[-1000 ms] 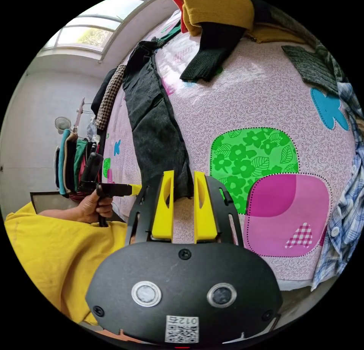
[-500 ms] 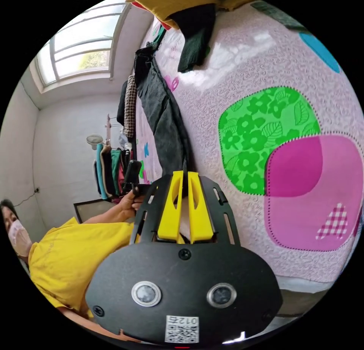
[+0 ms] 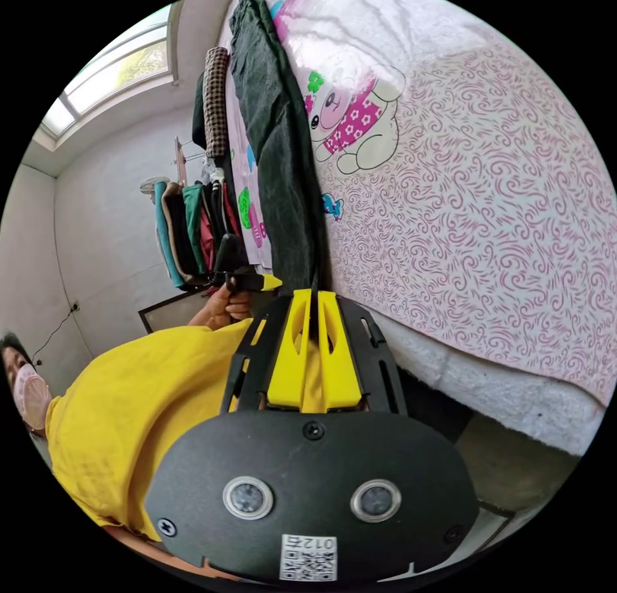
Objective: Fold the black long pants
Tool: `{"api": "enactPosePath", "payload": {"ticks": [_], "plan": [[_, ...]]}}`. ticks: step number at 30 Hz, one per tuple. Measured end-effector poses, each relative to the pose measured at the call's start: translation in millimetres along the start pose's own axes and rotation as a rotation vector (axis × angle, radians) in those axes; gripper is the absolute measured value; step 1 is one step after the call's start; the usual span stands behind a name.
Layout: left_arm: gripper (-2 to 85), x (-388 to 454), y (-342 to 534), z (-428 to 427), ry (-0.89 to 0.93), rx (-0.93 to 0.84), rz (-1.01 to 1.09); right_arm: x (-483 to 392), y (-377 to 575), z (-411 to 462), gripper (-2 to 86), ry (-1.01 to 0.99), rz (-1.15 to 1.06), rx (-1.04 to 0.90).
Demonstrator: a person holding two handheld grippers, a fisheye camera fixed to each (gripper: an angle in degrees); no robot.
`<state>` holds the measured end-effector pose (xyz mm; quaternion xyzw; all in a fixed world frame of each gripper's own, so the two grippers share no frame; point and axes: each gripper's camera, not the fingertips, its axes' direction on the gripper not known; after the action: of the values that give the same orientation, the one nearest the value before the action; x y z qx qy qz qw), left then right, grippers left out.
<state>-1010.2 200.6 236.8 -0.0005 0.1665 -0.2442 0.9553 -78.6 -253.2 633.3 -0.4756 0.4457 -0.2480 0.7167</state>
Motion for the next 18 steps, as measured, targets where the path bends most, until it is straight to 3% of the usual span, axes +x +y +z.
{"api": "enactPosePath", "payload": {"ticks": [11,18], "plan": [[7.5,-2.0,9.0,18.8,-0.031,-0.062,0.214,6.9,13.5,-9.2,7.5,0.004,-0.022,0.027],[4.2,-6.7,27.8,11.3,-0.011,-0.083,0.273,14.3,16.2,-13.1,3.4,-0.075,-0.039,0.002]]}}
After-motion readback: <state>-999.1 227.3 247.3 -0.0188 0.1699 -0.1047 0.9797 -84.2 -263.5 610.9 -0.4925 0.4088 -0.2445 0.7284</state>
